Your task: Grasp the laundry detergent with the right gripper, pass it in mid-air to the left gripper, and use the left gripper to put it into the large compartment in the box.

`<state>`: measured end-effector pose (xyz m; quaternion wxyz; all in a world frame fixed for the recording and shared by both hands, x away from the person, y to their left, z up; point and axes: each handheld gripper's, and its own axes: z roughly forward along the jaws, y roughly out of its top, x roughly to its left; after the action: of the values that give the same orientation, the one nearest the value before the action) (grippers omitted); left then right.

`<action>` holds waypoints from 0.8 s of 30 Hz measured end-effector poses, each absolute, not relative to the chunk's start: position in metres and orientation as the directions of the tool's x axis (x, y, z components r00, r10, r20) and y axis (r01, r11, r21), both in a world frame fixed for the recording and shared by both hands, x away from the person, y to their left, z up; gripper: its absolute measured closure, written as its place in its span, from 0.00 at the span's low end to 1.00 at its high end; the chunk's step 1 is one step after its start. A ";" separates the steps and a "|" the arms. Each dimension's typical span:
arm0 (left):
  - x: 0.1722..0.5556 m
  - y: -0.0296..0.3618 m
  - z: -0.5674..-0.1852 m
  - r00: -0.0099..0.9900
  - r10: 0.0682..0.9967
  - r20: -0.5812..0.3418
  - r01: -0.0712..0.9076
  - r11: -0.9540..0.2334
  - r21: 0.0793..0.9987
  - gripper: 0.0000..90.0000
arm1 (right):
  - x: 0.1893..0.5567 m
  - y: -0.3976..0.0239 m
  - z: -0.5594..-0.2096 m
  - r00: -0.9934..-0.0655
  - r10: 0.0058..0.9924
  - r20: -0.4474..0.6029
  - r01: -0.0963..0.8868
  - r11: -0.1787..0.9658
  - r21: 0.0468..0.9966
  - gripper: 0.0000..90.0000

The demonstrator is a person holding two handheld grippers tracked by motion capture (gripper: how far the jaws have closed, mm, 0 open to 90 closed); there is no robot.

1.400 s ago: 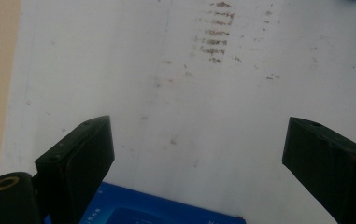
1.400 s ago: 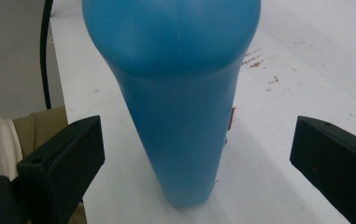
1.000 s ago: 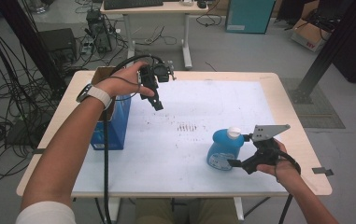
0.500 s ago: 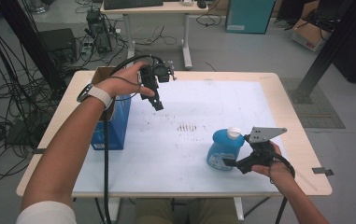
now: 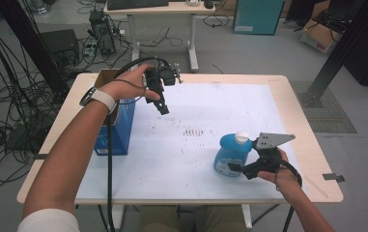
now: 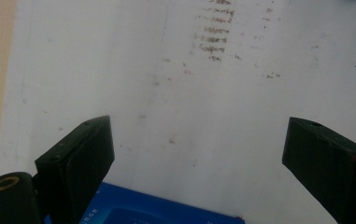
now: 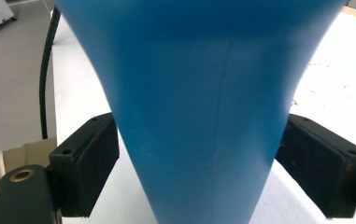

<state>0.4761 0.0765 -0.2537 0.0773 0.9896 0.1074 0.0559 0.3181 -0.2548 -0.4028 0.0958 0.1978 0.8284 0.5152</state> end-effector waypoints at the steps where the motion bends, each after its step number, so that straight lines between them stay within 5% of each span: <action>1: 0.476 0.077 -0.254 0.971 0.221 0.094 0.204 -0.965 0.165 0.11 | 0.318 -0.255 -0.403 -0.903 0.427 0.047 0.231 0.390 0.892 0.16; 24: 0.476 0.076 -0.255 0.971 0.221 0.094 0.204 -0.966 0.159 0.11 | 0.318 -0.250 -0.412 -0.905 0.424 0.031 0.194 0.347 0.918 0.33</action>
<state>0.4761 0.0760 -0.2547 0.0741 0.9899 0.1073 0.0557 0.3184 -0.2497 -0.4123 0.1070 0.1899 0.8136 0.5390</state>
